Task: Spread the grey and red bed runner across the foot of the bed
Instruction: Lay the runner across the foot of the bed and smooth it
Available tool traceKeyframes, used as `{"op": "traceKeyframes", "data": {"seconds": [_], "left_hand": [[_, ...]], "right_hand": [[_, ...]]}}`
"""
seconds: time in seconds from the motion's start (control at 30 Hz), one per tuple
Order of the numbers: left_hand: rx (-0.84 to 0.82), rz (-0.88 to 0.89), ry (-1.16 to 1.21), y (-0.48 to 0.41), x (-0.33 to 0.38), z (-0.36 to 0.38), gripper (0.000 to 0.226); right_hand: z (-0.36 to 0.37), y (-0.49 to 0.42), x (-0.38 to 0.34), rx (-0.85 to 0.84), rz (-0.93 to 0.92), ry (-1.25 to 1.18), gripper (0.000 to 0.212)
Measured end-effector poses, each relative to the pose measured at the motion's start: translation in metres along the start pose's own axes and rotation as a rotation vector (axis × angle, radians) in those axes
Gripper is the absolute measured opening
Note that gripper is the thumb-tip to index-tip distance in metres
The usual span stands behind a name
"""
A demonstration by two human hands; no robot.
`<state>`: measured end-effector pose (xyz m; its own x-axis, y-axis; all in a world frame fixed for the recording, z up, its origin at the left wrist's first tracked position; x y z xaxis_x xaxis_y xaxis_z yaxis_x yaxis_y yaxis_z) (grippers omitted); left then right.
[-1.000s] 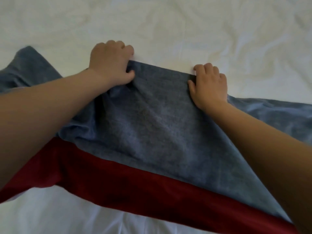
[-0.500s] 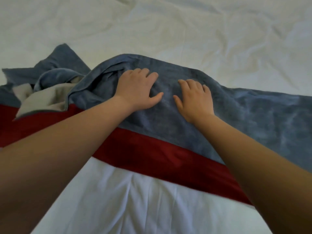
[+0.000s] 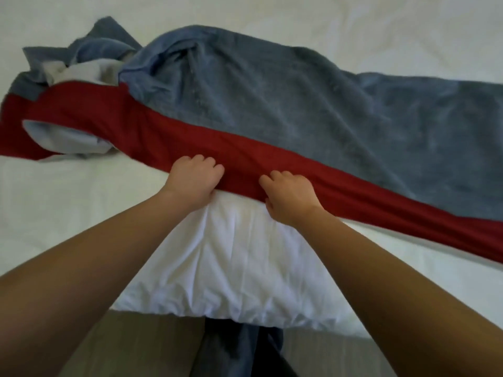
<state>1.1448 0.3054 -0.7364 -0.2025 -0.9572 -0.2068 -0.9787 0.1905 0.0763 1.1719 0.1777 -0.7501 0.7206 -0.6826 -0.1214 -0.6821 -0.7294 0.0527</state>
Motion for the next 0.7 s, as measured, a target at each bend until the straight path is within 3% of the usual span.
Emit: {"op": "traceKeyframes", "data": {"seconds": [0.07,0.17,0.27,0.43,0.7], "left_hand": [[-0.016,-0.026,-0.041,0.009,-0.008,0.007,0.021],[0.031,-0.014,-0.061,0.008,-0.018,0.015,0.018],[0.047,-0.021,-0.022,0.007,-0.021,0.025,0.015],[0.064,0.056,0.098,0.031,-0.007,0.032,0.014],[0.080,0.139,0.193,0.097,0.024,0.022,0.033]], "right_hand": [[0.007,0.007,0.003,0.034,0.115,-0.033,0.034],[0.017,0.006,-0.007,0.077,0.111,-0.019,0.027],[0.023,0.006,-0.011,0.109,0.166,0.008,0.016],[0.028,0.026,-0.025,0.120,0.280,-0.025,0.016],[0.037,0.077,-0.067,0.041,0.243,-0.090,0.012]]}}
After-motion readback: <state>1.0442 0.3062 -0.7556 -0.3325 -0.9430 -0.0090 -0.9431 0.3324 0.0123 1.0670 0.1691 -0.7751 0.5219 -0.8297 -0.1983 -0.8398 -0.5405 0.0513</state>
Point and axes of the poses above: each hand's wrist, its own y-axis away from the middle knuckle, its own z-axis out of the palm, x = y × z, the point moved 9 cm from there along -y, towards the middle knuckle, and after that the axes turned 15 degrees about x, right-handed, at the moved point
